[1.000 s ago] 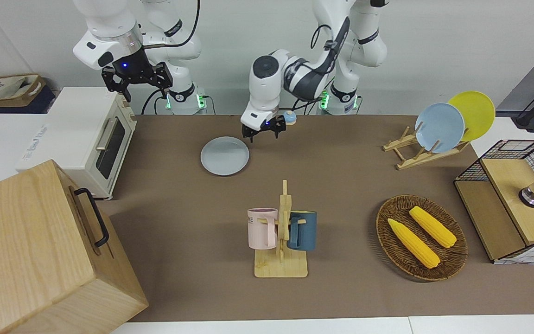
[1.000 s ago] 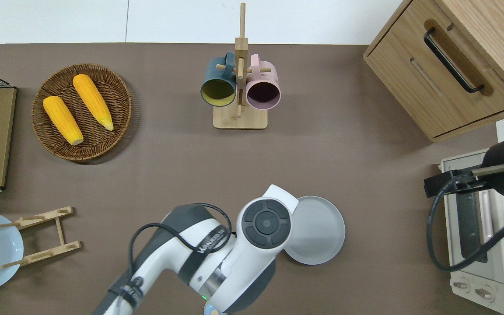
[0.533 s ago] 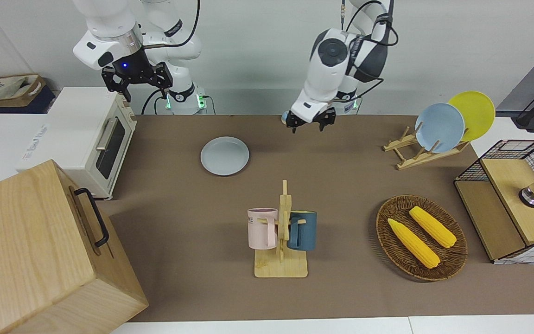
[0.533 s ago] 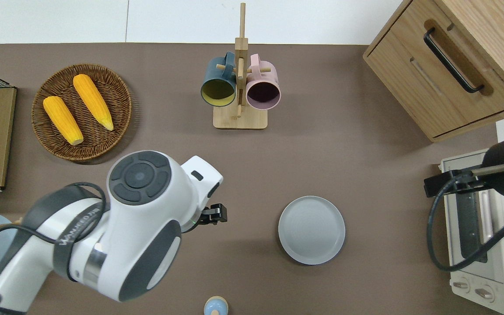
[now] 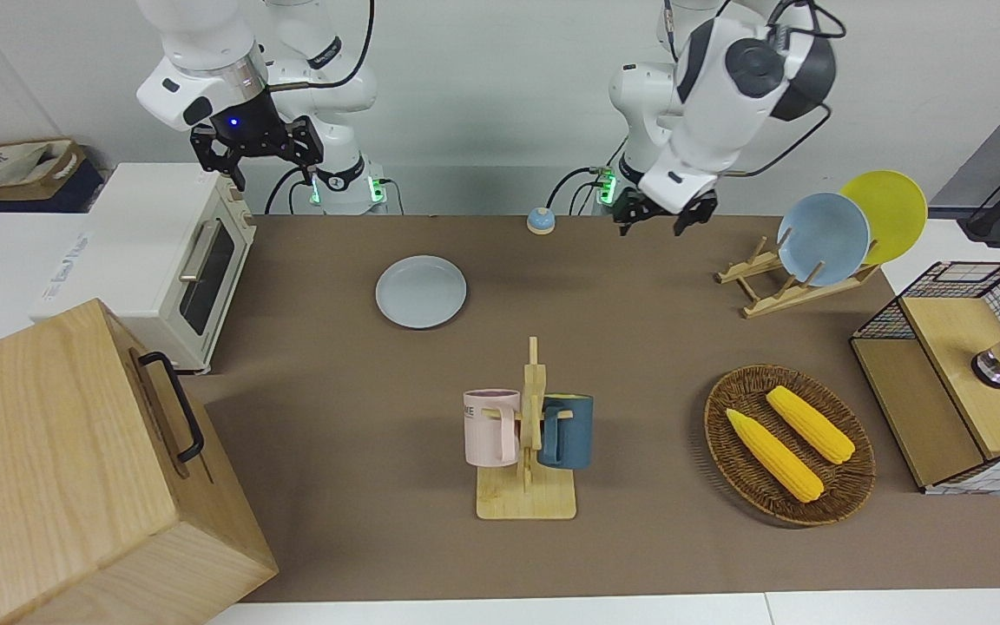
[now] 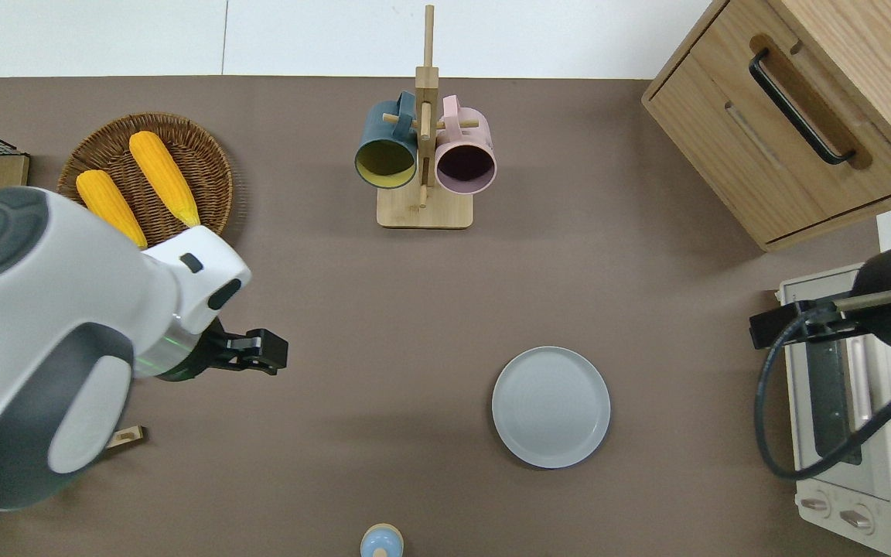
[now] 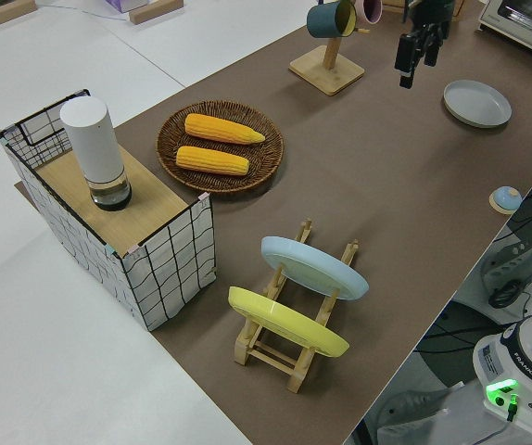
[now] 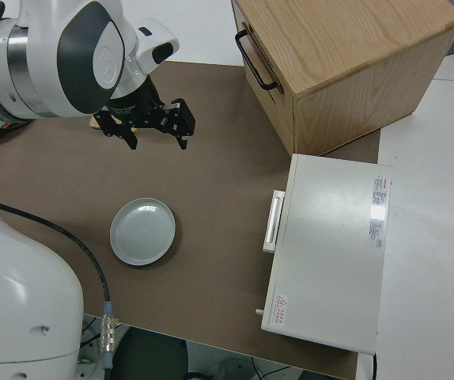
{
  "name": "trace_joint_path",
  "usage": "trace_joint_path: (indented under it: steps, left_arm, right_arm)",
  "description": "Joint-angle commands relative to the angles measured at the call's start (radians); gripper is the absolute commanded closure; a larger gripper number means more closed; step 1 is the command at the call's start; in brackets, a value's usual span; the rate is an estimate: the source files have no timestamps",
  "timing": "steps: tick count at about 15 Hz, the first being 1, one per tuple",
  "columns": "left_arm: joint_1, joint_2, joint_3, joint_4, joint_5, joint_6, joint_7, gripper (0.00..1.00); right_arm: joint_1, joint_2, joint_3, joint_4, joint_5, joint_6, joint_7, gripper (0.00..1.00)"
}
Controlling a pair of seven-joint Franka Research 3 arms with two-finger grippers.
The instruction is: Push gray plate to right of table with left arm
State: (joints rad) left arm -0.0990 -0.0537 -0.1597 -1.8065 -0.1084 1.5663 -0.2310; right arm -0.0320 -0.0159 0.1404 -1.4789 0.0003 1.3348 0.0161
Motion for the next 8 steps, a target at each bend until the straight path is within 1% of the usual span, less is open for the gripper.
trace_joint_path:
  steps: [1,3,5,6,8]
  left_arm:
    - [0.085,0.0,0.0,0.114,0.036,-0.081,0.11,0.0]
    - [0.094,0.0,0.023,0.142,0.079,-0.083,0.136,0.0]
    - [0.094,0.003,0.061,0.17,0.09,-0.083,0.171,0.0]
    - [0.093,0.003,0.081,0.179,0.11,-0.083,0.209,0.0]
    - [0.094,0.006,0.094,0.185,0.144,-0.081,0.294,0.0]
  right_arm:
    - [-0.02,-0.002,0.016,0.009,0.004,-0.016,0.012,0.017]
    - [-0.02,-0.002,0.016,0.009,0.004,-0.016,0.012,0.017]
    - [-0.02,-0.002,0.016,0.009,0.004,-0.016,0.013,0.017]
    - [-0.019,-0.002,0.016,0.009,0.004,-0.016,0.012,0.017]
    - [-0.02,-0.002,0.016,0.009,0.004,-0.016,0.012,0.017]
